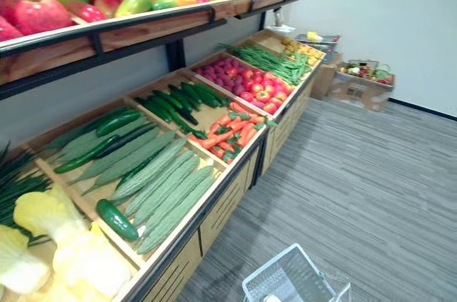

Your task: Pick vegetable in the basket

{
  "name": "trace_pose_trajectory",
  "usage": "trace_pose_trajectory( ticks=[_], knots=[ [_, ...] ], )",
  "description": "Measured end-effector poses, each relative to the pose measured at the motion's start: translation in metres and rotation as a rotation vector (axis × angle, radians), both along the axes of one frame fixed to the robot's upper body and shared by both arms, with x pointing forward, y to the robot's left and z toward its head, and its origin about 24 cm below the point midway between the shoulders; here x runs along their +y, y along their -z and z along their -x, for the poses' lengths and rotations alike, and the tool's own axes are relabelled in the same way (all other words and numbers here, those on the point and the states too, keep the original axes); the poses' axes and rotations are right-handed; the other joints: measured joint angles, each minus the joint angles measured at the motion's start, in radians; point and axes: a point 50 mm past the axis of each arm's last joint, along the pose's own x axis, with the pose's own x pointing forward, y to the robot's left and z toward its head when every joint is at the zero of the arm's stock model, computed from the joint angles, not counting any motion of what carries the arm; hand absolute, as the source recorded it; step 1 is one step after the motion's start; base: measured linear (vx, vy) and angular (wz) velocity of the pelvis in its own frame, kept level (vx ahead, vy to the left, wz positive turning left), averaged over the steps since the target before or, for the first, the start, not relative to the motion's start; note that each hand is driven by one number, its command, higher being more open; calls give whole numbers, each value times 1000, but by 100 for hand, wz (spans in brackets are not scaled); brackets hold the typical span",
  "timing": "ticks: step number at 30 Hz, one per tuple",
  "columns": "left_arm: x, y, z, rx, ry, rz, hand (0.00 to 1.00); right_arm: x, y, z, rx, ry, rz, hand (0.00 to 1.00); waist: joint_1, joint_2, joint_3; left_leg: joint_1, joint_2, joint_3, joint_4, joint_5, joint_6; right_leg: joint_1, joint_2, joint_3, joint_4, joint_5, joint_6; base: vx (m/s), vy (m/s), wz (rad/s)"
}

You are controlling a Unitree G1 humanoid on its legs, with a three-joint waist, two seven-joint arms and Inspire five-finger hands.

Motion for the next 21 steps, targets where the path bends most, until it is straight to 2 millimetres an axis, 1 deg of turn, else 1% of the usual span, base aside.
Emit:
trace_pose_trajectory(
  ticks=[2,3,4,5,6,7,8,9,10,11,12,13,14,15,16,17,18,19,20,21],
  knots=[
    [2,0,-1,4,21,-4,100,2,0,2,-11,16,-6,0,-5,-8,14,5,-5,41,0,-3,2,-14,6,37,2,14,3,-14,51,-70],
    [3,0,-1,3,13,-1,100,2,1,5,-19,43,-8,0,-7,-12,31,17,-5,71,1,-7,5,-17,12,47,6,24,6,-50,30,-76],
    [5,-1,-2,-9,-15,3,100,3,1,8,-22,58,-11,0,-7,-18,35,24,-4,113,4,-10,5,-35,25,20,8,43,2,-71,15,-86],
    [6,-1,-1,-12,-20,-1,100,5,0,7,-30,59,-14,0,-7,-20,37,25,1,145,6,-11,7,-42,28,-13,1,55,-3,-116,-36,-117],
    [8,-2,2,-11,-46,-6,100,7,0,4,-52,71,-21,0,-2,-15,46,20,11,213,6,-15,13,-67,14,-139,34,9,-58,-129,-49,-133],
    [4,-1,5,-7,-49,1,100,-2,-2,0,-80,127,7,0,-2,10,57,34,31,267,3,-14,11,-120,-21,-350,184,-87,-107,-96,-22,-133],
    [3,-1,6,-9,-50,2,100,-9,-4,0,-83,134,23,0,-3,19,61,43,38,291,3,-13,10,-138,-47,-431,274,-126,-114,19,48,-113],
    [4,-1,10,-7,-53,1,100,-17,-4,4,-70,140,39,0,-5,23,63,65,44,328,6,-12,8,-141,-98,-543,428,-183,-118,94,61,-75],
    [4,-1,12,-5,-55,-2,100,-18,-4,9,-60,141,44,0,-6,19,62,73,44,340,13,-12,8,-131,-121,-576,480,-211,-122,151,22,-86],
    [8,-2,14,-10,-56,-12,100,-16,-3,17,-37,138,39,0,-5,-3,61,81,38,358,44,-12,9,-117,-146,-608,508,-258,-112,142,-50,-81],
    [12,-3,12,-14,-58,-24,100,-13,-1,19,-25,132,29,0,-1,-20,60,72,33,358,76,-11,11,-111,-135,-624,490,-252,-120,124,-76,-91],
    [13,-3,12,-15,-65,-25,100,-10,0,19,-20,125,22,0,6,-22,60,57,41,358,108,-11,22,-109,-124,-617,459,-240,-130,47,-99,-98],
    [11,-3,9,-24,-68,-21,100,-7,0,16,-22,116,12,0,10,-32,59,21,34,327,95,-32,38,-99,-93,-579,359,-200,-127,-88,-80,-101],
    [6,-2,6,-35,-68,-12,100,-6,0,13,-24,113,6,0,14,-12,51,-7,21,294,4,1,46,-96,-46,-558,269,-147,-120,-145,-89,-131],
    [1,-2,4,-41,-70,-3,100,-2,0,4,-35,115,-4,0,15,-4,48,-17,39,336,-10,37,-3,-120,-81,-621,399,-267,-131,-133,-49,-89],
    [1,-2,2,-36,-69,-5,100,-3,0,5,-31,133,12,0,7,-9,51,-14,38,338,-6,38,-4,-117,-115,-648,476,-326,-120,1,-52,-64],
    [2,-1,4,-29,-64,-11,100,-8,0,13,-7,151,27,0,6,-9,50,6,36,353,-5,41,-10,-84,-154,-684,515,-376,-97,109,-37,-53],
    [8,-2,6,-26,-65,-29,100,-10,1,18,17,147,18,0,17,-37,43,27,35,391,0,46,-24,-44,-142,-672,438,-386,-74,121,-91,-69],
    [8,-1,8,-12,-69,-32,100,-8,1,18,20,135,7,0,16,-35,42,31,49,401,0,53,-34,-28,-114,-658,399,-364,-78,91,-172,-80],
    [8,-1,9,-5,-71,-36,100,-5,2,18,30,89,1,0,13,-31,41,19,70,412,8,69,-47,2,-69,-641,308,-322,-96,15,-280,-59]
  ],
)
